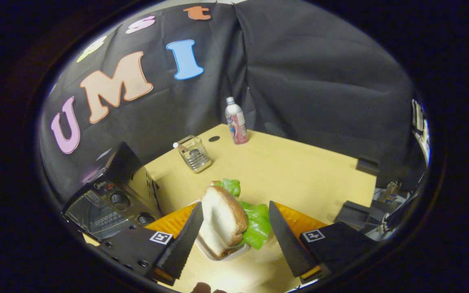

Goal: Open the toaster oven, put the food inside, and close the toaster oven door.

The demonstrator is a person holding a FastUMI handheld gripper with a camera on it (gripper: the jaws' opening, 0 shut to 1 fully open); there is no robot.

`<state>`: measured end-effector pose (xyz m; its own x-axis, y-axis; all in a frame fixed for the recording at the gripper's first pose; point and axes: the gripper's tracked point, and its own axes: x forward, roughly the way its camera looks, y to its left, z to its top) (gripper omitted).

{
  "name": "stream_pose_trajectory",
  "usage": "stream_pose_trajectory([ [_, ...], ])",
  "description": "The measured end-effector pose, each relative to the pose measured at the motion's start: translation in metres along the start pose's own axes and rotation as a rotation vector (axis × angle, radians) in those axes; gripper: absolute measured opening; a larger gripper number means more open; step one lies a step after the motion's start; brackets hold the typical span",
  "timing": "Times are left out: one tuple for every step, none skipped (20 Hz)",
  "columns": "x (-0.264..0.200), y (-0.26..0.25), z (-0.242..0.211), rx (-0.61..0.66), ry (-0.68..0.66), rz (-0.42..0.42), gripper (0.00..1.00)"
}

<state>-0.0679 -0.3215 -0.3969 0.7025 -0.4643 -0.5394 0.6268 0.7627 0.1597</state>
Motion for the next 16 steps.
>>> stream_pose_trajectory([
  [0.006, 0.001, -0.006, 0.003, 0.018, 0.013, 0.99],
  [0.012, 0.001, -0.012, 0.0, 0.039, 0.023, 0.99],
  [0.015, 0.001, -0.017, -0.008, 0.057, 0.03, 0.99],
  [0.019, 0.002, -0.021, -0.018, 0.07, 0.036, 0.99],
  [0.023, 0.004, -0.024, -0.022, 0.082, 0.042, 0.99],
  [0.025, 0.008, -0.028, -0.022, 0.098, 0.058, 0.99],
  [0.029, 0.009, -0.032, -0.029, 0.116, 0.058, 0.99],
  [0.027, 0.01, -0.032, -0.028, 0.122, 0.068, 0.98],
  [0.029, 0.014, -0.031, -0.019, 0.122, 0.074, 0.98],
  [0.03, 0.018, -0.031, -0.009, 0.127, 0.08, 0.98],
  [0.031, 0.025, -0.031, 0.013, 0.127, 0.105, 0.98],
  [0.029, 0.038, -0.029, 0.042, 0.123, 0.151, 0.98],
  [0.03, 0.041, -0.03, 0.035, 0.119, 0.143, 0.99],
  [0.031, 0.038, -0.03, 0.04, 0.116, 0.144, 0.99],
  [0.028, 0.04, -0.03, 0.048, 0.119, 0.146, 0.99],
  [0.028, 0.039, -0.031, 0.052, 0.124, 0.144, 0.99],
])
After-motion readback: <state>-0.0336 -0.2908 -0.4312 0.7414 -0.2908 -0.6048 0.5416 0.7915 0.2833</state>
